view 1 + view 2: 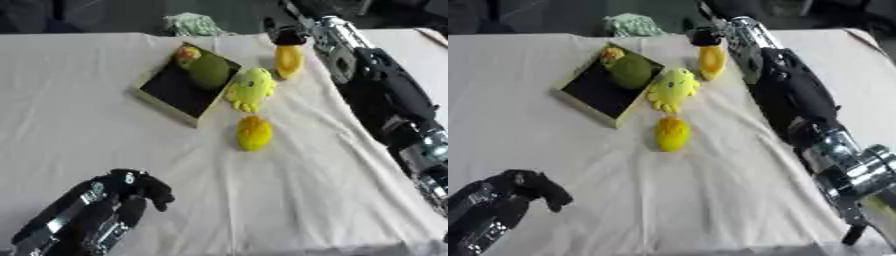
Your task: Pick up objects on the table and place them in the box.
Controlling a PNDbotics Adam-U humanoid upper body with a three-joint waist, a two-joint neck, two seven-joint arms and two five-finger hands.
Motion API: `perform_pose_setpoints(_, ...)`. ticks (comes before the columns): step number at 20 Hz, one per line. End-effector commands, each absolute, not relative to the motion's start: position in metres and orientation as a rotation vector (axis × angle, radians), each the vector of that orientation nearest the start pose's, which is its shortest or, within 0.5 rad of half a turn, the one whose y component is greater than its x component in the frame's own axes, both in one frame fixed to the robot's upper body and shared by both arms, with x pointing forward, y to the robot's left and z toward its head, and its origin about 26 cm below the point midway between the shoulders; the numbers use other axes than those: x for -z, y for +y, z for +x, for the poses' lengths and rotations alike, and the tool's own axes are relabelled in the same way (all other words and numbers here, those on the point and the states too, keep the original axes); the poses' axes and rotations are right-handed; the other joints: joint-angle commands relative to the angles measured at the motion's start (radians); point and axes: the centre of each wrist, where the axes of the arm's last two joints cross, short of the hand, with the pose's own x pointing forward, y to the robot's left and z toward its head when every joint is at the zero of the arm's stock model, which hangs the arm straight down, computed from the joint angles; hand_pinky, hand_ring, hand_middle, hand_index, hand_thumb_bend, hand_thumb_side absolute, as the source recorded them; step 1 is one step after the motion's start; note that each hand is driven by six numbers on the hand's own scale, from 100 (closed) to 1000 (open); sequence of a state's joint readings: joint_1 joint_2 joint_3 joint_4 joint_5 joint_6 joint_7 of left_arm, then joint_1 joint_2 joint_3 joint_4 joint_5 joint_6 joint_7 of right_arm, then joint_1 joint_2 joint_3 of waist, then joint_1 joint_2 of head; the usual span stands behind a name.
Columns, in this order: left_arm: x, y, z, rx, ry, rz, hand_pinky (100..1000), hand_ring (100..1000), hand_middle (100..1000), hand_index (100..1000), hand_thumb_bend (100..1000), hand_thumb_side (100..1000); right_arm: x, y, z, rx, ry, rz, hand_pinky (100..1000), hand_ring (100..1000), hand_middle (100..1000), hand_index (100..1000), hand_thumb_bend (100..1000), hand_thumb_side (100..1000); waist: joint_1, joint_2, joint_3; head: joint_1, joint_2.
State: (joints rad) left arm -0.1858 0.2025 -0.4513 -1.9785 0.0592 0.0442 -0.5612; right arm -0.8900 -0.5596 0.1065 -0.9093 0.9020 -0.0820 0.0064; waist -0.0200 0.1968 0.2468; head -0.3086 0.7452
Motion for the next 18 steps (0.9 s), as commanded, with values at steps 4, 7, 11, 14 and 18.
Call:
perform_pose_setpoints(4, -0.133, 0.146, 0.261, 1.108, -1.842, -0.699, 727, 698, 525, 737, 100, 700, -0.190, -0.375, 0.465, -1.120, -1.336, -1.306, 732, 786, 853, 937, 100, 263, 0.004, -0.017, -0.002, 0.003, -0.016)
perform_pose_setpoints(7, -0.133, 0.146, 0.261, 1.108, -1.842, -0.699, 727, 698, 525, 738, 100, 701, -0.178, -0.380, 0.465, -1.177, -1.258, -1.258, 763, 820, 887, 947, 100, 397, 0.004, -0.016, -0.003, 0.001, -0.017)
perform_pose_setpoints(11, -0.133, 0.146, 0.261, 1.107, -1.843, -0.698, 727, 698, 525, 738, 100, 703, -0.169, -0.383, 0.465, -1.238, -1.193, -1.186, 769, 828, 891, 950, 100, 504, 0.006, -0.015, -0.003, 0.000, -0.017)
perform_pose_setpoints(14, -0.133, 0.146, 0.261, 1.107, -1.842, -0.697, 727, 698, 525, 737, 100, 704, -0.162, -0.382, 0.465, -1.277, -1.162, -1.124, 767, 827, 886, 950, 100, 584, 0.007, -0.014, -0.004, -0.003, -0.016)
perform_pose_setpoints(18, -0.132, 0.146, 0.260, 1.107, -1.842, -0.697, 727, 698, 525, 737, 100, 705, -0.159, -0.382, 0.466, -1.327, -1.129, -1.060, 777, 834, 894, 952, 100, 626, 0.008, -0.013, -0.004, -0.004, -0.016)
